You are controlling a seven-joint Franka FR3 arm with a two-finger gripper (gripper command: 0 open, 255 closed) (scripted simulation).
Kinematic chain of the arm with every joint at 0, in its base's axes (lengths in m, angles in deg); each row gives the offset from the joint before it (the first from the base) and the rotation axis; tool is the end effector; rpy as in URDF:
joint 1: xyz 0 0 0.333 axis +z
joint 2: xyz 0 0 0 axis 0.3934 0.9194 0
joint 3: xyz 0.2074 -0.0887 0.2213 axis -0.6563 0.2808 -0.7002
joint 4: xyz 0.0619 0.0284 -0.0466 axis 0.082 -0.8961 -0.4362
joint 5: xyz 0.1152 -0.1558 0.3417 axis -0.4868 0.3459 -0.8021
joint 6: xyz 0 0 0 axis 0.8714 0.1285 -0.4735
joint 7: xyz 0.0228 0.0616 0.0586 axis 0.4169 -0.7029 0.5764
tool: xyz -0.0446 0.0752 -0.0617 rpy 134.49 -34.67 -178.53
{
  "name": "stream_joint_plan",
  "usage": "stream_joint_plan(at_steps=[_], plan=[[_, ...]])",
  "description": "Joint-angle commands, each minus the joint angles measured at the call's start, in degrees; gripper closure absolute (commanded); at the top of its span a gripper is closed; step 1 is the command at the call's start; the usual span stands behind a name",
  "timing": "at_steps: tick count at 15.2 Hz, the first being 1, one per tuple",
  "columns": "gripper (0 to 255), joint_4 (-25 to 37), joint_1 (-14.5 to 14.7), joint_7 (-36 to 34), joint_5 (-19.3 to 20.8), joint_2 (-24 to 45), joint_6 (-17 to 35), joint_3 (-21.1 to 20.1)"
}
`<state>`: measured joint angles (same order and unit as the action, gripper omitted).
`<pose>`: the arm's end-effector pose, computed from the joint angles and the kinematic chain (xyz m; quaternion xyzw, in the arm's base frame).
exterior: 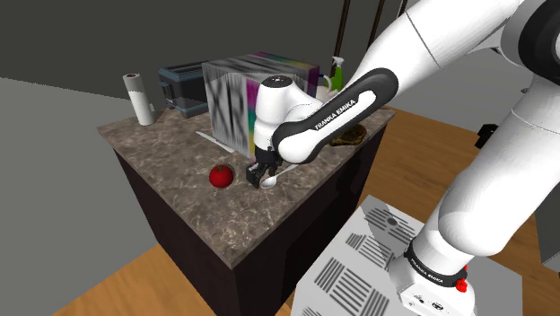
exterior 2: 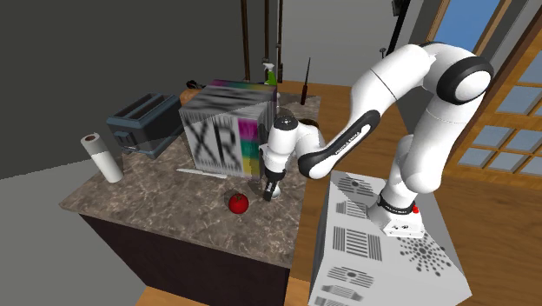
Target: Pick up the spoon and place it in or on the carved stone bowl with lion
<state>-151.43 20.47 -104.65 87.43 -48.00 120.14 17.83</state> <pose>0.4706 0.1463 0.3321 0.9968 -0.0076 0.0778 0.0188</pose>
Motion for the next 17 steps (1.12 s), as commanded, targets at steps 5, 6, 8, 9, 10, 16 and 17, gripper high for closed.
stream_joint_plan(at_steps=[5,6,8,9,10,16,17], plan=[[255,0.0,0.0,0.0,0.0,0.0,0.0,0.0],[255,0.0,0.0,0.0,0.0,0.0,0.0,0.0],[255,0.0,0.0,0.0,0.0,0.0,0.0,0.0],[255,0.2,0.0,0.4,-0.5,-0.6,-0.8,0.0],[255,0.5,0.1,0.8,-0.9,-1.2,-1.6,0.0],[255,2.3,0.4,2.6,-3.1,-4.5,-6.3,0.3],[255,2.6,0.4,2.9,-3.4,-5.0,-7.1,0.4]])
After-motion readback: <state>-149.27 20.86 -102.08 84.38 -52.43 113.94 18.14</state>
